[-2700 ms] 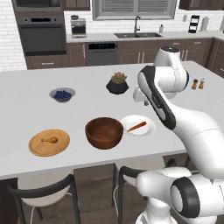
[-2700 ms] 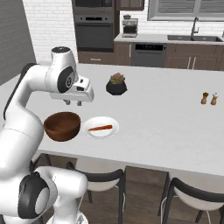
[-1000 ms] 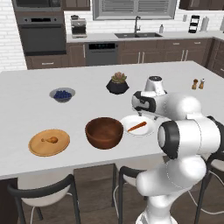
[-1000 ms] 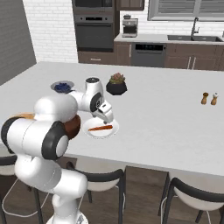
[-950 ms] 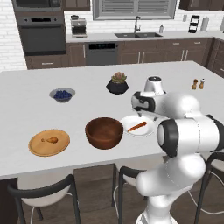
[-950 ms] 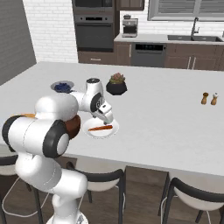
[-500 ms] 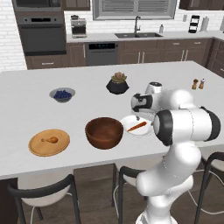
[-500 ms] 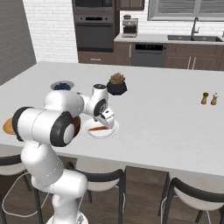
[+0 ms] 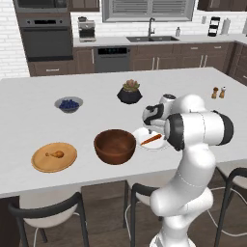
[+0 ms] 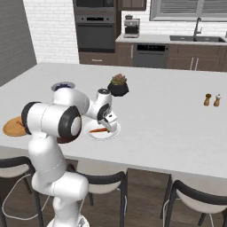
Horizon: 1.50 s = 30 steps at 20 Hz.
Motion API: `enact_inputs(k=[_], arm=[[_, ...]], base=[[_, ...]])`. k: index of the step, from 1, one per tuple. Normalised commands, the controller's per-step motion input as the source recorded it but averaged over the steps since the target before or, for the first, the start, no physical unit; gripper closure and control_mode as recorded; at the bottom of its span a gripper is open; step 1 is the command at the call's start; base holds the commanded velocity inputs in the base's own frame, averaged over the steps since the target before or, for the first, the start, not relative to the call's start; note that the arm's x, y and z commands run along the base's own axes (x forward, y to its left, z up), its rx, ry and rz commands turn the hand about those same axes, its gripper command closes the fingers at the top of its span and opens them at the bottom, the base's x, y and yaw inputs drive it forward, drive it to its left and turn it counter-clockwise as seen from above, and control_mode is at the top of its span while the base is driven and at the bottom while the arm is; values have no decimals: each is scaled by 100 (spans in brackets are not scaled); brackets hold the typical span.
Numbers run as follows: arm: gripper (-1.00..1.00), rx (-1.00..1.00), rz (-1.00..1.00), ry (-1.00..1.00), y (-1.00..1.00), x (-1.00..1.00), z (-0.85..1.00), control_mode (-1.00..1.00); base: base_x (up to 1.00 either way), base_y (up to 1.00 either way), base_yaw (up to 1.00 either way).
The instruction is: Pick the chicken drumstick and carrot from their plates and place them in the bowl. Then put the bowl in the fridge.
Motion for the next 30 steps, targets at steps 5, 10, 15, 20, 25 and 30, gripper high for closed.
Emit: enact_inputs(k=[5, 10, 15, 20, 25, 30], arm=[[-100, 0, -5, 1, 0, 38, -28, -100], [-100, 0, -4, 0, 0, 26, -35, -100], [-100, 0, -2, 0, 0, 23, -24, -100], [100, 0, -1, 0, 0, 0, -32, -100], [100, 0, -5, -1, 0, -21, -45, -100], [100, 0, -6, -1, 0, -34, -49, -100]], base=[[0, 0, 0], [0, 0, 0], [0, 0, 0], [0, 0, 0], [0, 0, 0], [0, 0, 0]])
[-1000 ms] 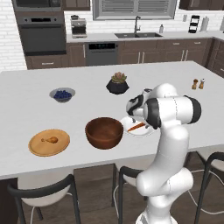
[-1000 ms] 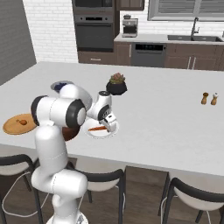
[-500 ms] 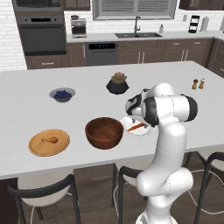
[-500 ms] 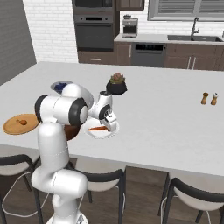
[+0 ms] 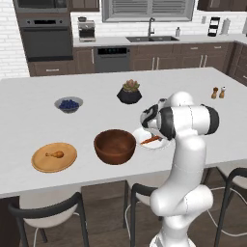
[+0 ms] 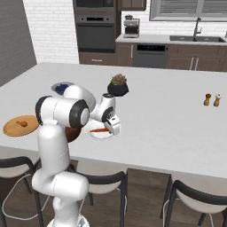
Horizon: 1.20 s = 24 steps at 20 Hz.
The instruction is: Pick the chicken drumstick and carrot from their plates and place them in the bowl. Then put the bowl in the fridge.
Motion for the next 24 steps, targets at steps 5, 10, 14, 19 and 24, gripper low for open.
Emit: enact_inputs(k=[5, 10, 14, 19, 24], arm=[[100, 0, -1, -3, 21, -50, 49, -100], [100, 0, 0, -3, 59, -57, 100, -100], [100, 0, 0, 0, 58, -56, 100, -100], [100, 0, 0, 0, 44, -61, 93, -100], [100, 0, -2, 0, 94, -39, 15, -100]], base=[[0, 0, 0], [0, 0, 0], [0, 0, 0], [0, 0, 0], [0, 0, 0]])
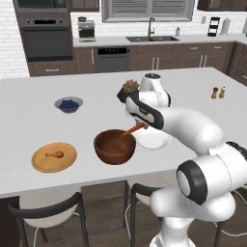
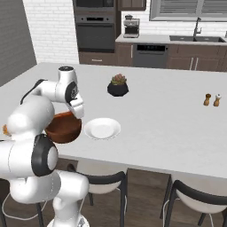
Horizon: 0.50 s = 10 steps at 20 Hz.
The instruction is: Pick the chicken drumstick and carrot from their plates and place them in the bowl. Then put the bowl in the fridge.
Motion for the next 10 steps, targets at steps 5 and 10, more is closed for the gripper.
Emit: enact_inputs(k=[5, 10], arm=[[100, 0, -7, 0, 98, 9, -33, -100], [100, 1, -1, 1, 18, 20, -51, -100]], base=[[0, 0, 0], [0, 0, 0]])
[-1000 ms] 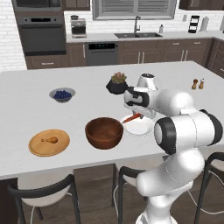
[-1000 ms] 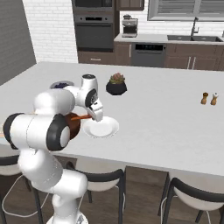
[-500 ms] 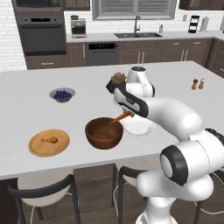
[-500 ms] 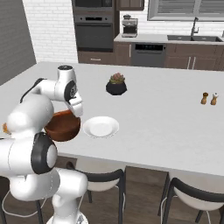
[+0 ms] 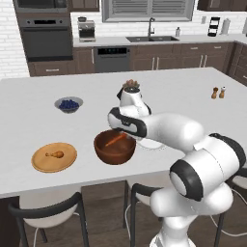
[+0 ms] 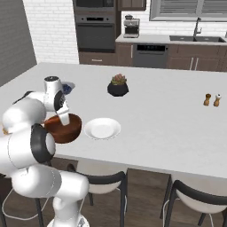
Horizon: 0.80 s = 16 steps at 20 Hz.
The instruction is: Pick the chicken drumstick and carrot from their plates and place them in the bowl. Then put the bowl in the fridge.
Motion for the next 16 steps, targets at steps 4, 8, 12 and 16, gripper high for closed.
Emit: enact_inputs(k=[4, 8, 12, 16], arm=[[100, 0, -3, 3, 0, 1, -49, -100], [100, 0, 0, 1, 0, 16, -30, -100], [100, 0, 0, 0, 0, 5, -10, -100], [-100, 0, 0, 0, 0, 0, -1, -100]], base=[[0, 0, 0], [0, 0, 0], [0, 0, 0], [0, 0, 0]])
